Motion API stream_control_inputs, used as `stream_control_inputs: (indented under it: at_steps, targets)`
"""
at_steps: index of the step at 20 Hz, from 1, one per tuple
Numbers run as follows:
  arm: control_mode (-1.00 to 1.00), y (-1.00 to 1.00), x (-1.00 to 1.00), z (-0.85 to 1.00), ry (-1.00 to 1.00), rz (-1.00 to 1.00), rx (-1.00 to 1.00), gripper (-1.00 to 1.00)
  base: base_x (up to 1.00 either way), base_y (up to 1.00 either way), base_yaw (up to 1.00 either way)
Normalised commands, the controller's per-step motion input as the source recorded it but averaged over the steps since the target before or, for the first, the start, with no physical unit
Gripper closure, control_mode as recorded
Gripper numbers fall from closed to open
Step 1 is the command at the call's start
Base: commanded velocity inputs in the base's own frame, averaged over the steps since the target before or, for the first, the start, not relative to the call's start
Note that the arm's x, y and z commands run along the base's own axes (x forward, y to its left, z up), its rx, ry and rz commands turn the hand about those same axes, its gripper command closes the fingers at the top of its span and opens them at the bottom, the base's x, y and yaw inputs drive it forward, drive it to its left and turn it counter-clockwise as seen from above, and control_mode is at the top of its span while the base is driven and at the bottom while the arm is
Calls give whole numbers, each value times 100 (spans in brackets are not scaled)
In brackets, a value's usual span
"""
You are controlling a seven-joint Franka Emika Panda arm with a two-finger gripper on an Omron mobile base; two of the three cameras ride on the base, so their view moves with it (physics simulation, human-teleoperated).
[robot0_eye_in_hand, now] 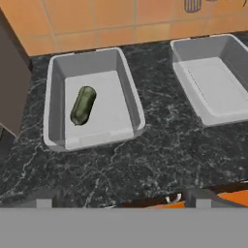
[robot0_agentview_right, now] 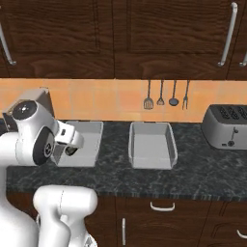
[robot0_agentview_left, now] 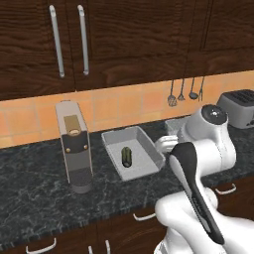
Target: Place one cucumber and one steak in each tupperware on the nearby counter, to pack two identical lunches.
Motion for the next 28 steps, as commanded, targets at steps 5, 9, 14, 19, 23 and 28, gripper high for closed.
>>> stream_control_inputs:
  at_steps: [5, 9, 14, 19, 23, 28]
  targets:
    - [100, -33, -60, -11, 0, -1, 0, -100, -40, -6, -1]
    - [100, 0, 0, 0, 0, 0, 0, -100, -99, -3, -1]
    - [100, 0, 0, 0, 0, 0, 0, -100, -70, -71, -3]
    - [100, 0, 0, 0, 0, 0, 0, -100, -11, -100, -1]
    - [100, 0, 0, 0, 0, 0, 0, -100, 16, -100, 2]
    - [100, 0, 0, 0, 0, 0, 0, -100, -7, -100, 3]
